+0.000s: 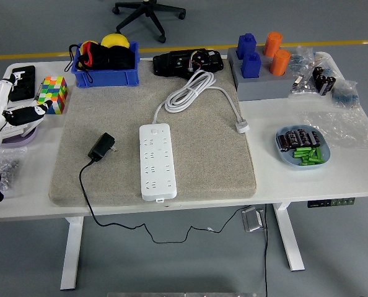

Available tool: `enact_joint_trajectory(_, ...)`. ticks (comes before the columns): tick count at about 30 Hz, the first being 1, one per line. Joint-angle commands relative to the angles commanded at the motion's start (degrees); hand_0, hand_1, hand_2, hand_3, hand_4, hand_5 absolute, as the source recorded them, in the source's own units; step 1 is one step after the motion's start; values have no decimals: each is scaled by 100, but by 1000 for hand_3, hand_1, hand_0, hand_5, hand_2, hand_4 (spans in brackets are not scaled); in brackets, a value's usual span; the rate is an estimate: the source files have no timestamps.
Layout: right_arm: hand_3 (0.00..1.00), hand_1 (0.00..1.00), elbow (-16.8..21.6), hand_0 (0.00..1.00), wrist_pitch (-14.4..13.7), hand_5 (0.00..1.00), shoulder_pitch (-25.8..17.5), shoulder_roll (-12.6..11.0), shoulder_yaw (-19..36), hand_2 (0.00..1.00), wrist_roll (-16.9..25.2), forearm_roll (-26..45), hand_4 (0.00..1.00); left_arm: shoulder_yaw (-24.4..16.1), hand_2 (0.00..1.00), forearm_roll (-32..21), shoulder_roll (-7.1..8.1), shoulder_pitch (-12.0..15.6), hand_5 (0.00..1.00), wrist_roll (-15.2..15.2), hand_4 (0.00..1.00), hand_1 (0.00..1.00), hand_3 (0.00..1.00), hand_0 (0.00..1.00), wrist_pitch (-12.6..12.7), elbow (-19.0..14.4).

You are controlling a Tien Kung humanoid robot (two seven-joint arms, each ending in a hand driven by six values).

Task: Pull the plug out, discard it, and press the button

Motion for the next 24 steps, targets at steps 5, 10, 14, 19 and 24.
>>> enact_joint_trajectory(5, 723, 701, 1, 747, 0, 634, -8, 5, 3, 709, 0, 1, 776, -26, 832, -3, -5, 18, 130, -11, 767, 823, 872, 850, -4, -19)
enact_joint_trajectory(10, 724, 701, -1, 748, 3, 634, -25, 23, 7, 709, 0, -3, 776, -55, 832, -2, -7, 46, 127, -21, 769, 822, 872, 849, -4, -50)
enact_joint_trajectory(14, 724, 701, -1, 749, 9, 633, -33, 28, 19, 709, 6, -1, 776, -72, 831, -8, -14, 57, 113, -28, 762, 819, 872, 846, -12, -65)
enact_joint_trajectory(19, 724, 701, 2, 750, 1, 633, -31, 35, 34, 709, 3, -6, 776, -65, 830, -29, -14, 56, 109, -47, 761, 817, 872, 844, -57, -100)
enact_joint_trajectory(24, 724, 701, -1, 750, 1, 633, -38, 53, 61, 709, 2, -8, 776, -69, 830, -32, -12, 52, 109, -66, 761, 817, 872, 844, -55, -142)
